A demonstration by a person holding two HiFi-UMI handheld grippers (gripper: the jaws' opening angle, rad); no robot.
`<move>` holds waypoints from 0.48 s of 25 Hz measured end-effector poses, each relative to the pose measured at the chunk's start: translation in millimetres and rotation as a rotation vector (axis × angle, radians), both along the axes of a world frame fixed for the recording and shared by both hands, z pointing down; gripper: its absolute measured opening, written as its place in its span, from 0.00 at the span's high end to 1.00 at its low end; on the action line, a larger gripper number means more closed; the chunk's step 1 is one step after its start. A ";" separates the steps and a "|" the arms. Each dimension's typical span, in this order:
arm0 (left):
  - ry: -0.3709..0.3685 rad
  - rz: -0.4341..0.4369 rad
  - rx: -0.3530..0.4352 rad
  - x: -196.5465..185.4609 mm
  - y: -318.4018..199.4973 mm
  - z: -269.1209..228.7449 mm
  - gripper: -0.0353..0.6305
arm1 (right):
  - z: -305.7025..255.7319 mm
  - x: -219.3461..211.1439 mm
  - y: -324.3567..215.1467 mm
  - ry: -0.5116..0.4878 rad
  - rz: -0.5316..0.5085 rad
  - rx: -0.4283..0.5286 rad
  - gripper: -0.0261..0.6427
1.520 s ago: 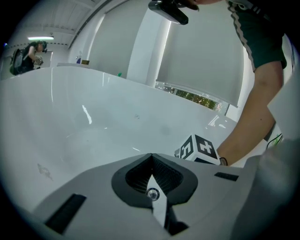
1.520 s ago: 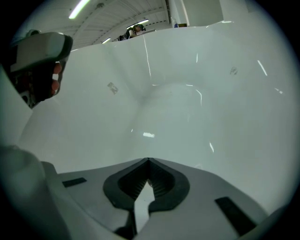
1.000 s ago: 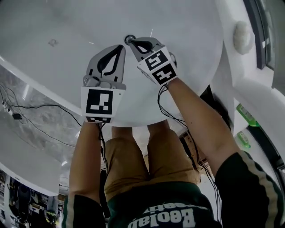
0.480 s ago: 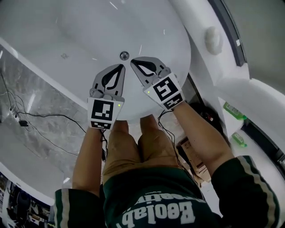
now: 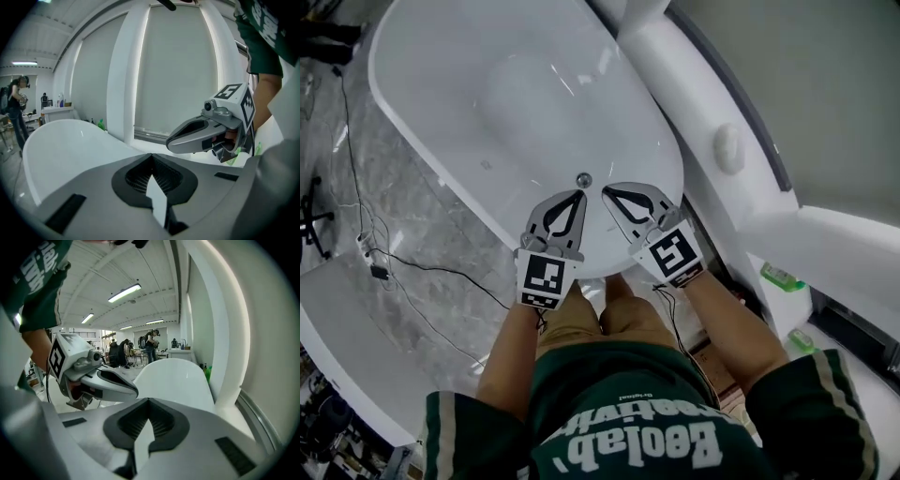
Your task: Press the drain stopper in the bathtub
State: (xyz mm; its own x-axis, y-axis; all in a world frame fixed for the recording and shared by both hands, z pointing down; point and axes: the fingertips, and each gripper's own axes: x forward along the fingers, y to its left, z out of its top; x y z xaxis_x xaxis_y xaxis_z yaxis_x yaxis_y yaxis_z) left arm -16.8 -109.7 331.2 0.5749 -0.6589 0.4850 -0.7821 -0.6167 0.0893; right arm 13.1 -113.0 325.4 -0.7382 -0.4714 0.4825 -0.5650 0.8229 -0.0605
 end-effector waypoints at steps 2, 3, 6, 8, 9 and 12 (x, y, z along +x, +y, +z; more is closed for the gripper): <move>0.002 -0.018 0.040 0.8 -2.5 -27.7 0.94 | -24.9 8.2 1.1 -0.013 0.012 0.029 0.94; 0.001 -0.019 0.058 3.2 0.0 -41.7 0.94 | -38.5 13.3 5.0 -0.028 0.024 0.038 0.94; -0.001 0.013 0.105 11.4 17.9 -84.7 0.94 | -89.1 23.0 23.9 -0.087 0.050 0.086 0.94; -0.002 0.026 0.148 12.2 26.5 -113.5 0.94 | -124.6 26.2 31.5 -0.110 0.060 0.133 0.94; -0.008 0.022 0.175 10.7 27.9 -128.1 0.94 | -141.4 27.5 31.9 -0.117 0.063 0.161 0.94; -0.040 -0.010 0.236 6.3 25.8 -166.0 0.94 | -187.5 32.3 24.8 -0.157 0.070 0.239 0.94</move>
State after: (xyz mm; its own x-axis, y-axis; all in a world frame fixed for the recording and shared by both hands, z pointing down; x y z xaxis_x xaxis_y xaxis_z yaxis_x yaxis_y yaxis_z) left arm -10.6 -83.9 165.2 0.5511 -0.7624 0.3392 -0.7885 -0.6088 -0.0870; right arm 45.4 -88.2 137.9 -0.7566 -0.6106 0.2339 -0.6202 0.7835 0.0393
